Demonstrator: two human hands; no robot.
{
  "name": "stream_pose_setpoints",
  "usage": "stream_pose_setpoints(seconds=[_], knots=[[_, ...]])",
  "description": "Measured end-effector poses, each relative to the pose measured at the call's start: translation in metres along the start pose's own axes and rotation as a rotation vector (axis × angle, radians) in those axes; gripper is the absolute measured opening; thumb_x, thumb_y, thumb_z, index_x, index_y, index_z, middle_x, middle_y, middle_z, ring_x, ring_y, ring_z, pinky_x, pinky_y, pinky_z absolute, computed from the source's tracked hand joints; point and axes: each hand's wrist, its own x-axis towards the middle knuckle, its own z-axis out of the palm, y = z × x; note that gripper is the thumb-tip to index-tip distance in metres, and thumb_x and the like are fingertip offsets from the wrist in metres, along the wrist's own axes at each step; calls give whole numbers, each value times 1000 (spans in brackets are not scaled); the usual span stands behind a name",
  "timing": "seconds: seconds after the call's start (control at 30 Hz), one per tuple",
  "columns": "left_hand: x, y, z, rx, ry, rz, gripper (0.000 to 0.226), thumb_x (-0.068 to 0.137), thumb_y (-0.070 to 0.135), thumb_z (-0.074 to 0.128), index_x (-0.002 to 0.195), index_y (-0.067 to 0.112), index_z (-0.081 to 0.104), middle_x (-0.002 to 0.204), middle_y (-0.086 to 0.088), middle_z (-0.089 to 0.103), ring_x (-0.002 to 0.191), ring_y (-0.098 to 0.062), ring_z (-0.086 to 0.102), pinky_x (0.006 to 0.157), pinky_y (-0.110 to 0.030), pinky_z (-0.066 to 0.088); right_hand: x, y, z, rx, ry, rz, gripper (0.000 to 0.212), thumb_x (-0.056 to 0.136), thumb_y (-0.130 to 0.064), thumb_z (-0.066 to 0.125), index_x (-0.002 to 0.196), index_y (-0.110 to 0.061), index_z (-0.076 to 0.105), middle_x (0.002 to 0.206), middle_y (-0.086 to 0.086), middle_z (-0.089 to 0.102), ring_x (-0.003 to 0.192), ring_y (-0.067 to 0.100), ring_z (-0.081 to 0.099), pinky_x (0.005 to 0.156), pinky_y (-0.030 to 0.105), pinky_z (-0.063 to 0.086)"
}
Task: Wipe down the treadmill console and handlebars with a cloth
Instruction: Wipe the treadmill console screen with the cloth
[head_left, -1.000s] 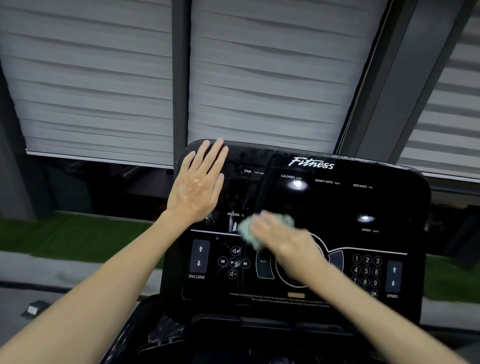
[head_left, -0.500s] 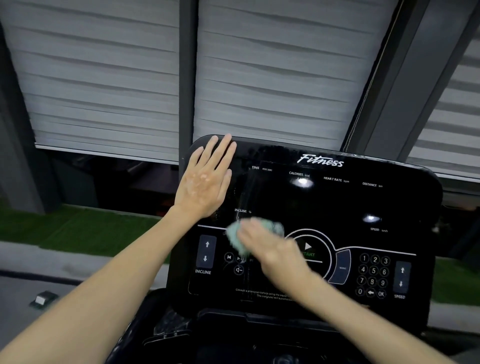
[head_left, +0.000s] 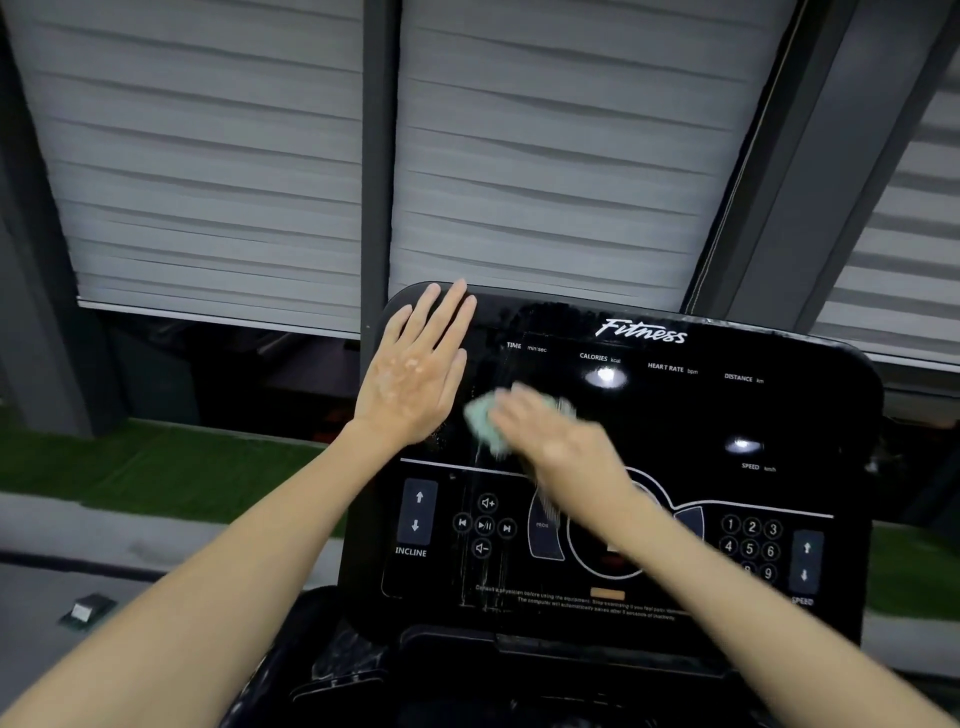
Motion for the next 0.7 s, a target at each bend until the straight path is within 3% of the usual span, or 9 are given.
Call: stream_pose_setpoints(seconds=[0.13, 0.2, 0.3, 0.4, 0.5, 0.6, 0.7], knots=[[-1, 0, 0, -23, 2, 2, 55, 101, 25, 31, 153, 10, 26, 163, -6, 19, 150, -25, 17, 118, -42, 19, 56, 40, -12, -98, 35, 80, 49, 79, 12, 41, 119, -3, 65, 126, 15, 63, 119, 31, 59, 62, 41, 61], [-1, -1, -1, -32, 9, 0, 55, 101, 25, 31, 154, 10, 25, 163, -5, 19, 150, -25, 17, 119, -42, 18, 62, 39, -12, -71, 54, 126, 54, 71, 20, 54, 119, -2, 65, 125, 14, 64, 117, 31, 61, 61, 40, 61], [-1, 0, 0, -22, 12, 3, 55, 101, 25, 31, 153, 10, 26, 163, -6, 19, 149, -25, 18, 118, -42, 19, 43, 17, -6, -5, 73, 136, 56, 70, 21, 56, 121, -2, 64, 128, 14, 62, 119, 30, 59, 63, 40, 61], [-1, 0, 0, -26, 14, 1, 55, 101, 24, 32, 154, 10, 25, 163, -6, 19, 149, -25, 18, 118, -42, 19, -1, -21, 8, 50, 14, 54, 49, 78, 9, 43, 121, -5, 64, 129, 12, 62, 120, 26, 59, 59, 34, 60], [-2, 0, -1, -32, 21, 1, 54, 102, 23, 33, 154, 10, 25, 163, -6, 19, 149, -25, 18, 119, -42, 18, -60, -62, 26, 176, -133, -69, 46, 83, -1, 43, 123, -8, 65, 134, 10, 58, 125, 23, 54, 72, 30, 59], [-2, 0, 0, -36, 18, 2, 54, 102, 23, 33, 154, 9, 24, 163, -6, 18, 150, -26, 17, 120, -42, 18, -99, -90, 31, 225, -290, -184, 46, 83, -7, 41, 120, -15, 67, 131, 3, 61, 125, 16, 53, 69, 22, 58], [-2, 1, 0, -32, 15, 2, 54, 102, 22, 35, 154, 9, 25, 163, -7, 18, 150, -26, 17, 120, -43, 19, -98, -89, 29, 244, -297, -227, 42, 86, -8, 41, 115, -17, 71, 124, 0, 66, 120, 14, 58, 73, 19, 56]])
